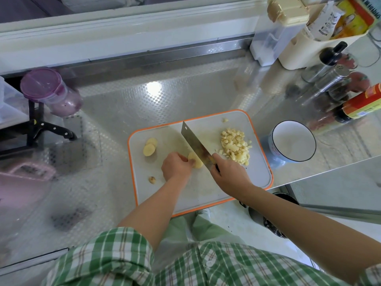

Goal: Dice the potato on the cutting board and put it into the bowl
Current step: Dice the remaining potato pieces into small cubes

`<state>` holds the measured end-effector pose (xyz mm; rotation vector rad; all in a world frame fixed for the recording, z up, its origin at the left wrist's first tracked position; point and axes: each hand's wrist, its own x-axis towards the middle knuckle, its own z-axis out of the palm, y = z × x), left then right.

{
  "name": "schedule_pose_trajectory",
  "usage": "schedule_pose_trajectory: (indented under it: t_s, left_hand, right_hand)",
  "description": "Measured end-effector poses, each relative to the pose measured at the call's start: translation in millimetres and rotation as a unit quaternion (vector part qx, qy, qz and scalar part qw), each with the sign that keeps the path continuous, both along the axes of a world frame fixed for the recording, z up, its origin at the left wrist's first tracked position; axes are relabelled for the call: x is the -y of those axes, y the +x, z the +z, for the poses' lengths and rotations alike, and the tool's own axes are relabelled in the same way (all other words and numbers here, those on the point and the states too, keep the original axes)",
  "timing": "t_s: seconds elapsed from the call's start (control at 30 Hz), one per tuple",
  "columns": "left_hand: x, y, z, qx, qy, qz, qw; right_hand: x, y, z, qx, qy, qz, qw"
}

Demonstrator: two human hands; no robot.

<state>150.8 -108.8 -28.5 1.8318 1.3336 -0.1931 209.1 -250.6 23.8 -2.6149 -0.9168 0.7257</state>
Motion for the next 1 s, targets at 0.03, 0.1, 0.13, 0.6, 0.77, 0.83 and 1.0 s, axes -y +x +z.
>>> schedule_pose_trajectory:
  t_s: [0.03, 0.1, 0.13, 0.6, 0.77, 0.83, 1.0]
  left_hand:
    - [0, 0, -1, 0.000, -0.003, 0.001, 1.000]
    - [-1, 1, -1, -0.002, -0.009, 0.004, 1.000]
    - [-1, 2, 0, -0.005, -0.013, 0.004, 1.000]
    - [-7, 8, 1, -0.015, -0.071, 0.018, 0.997]
    - [-6, 6, 6, -0.004, -0.082, 0.035, 0.996]
    - [-7, 5, 7, -0.002, -0.088, 0.037, 0.995]
    - [-6, 6, 9, -0.004, -0.095, 0.047, 0.994]
  right_hand:
    - [0, 0, -1, 0.000, -0.004, 0.004, 1.000]
    - [-1, 1, -2, -0.004, -0.004, 0.008, 1.000]
    - [-1, 1, -2, -0.009, -0.003, 0.009, 1.000]
    - [-3, -5, -23, 0.017, -0.021, 0.017, 1.000]
    - [-3, 7, -13, -0.019, 0.036, -0.019, 0.999]
    - [-5, 10, -6, -0.024, 0.036, -0.004, 0.999]
    - [-6, 10, -2, -0.014, -0.007, 0.045, 0.999]
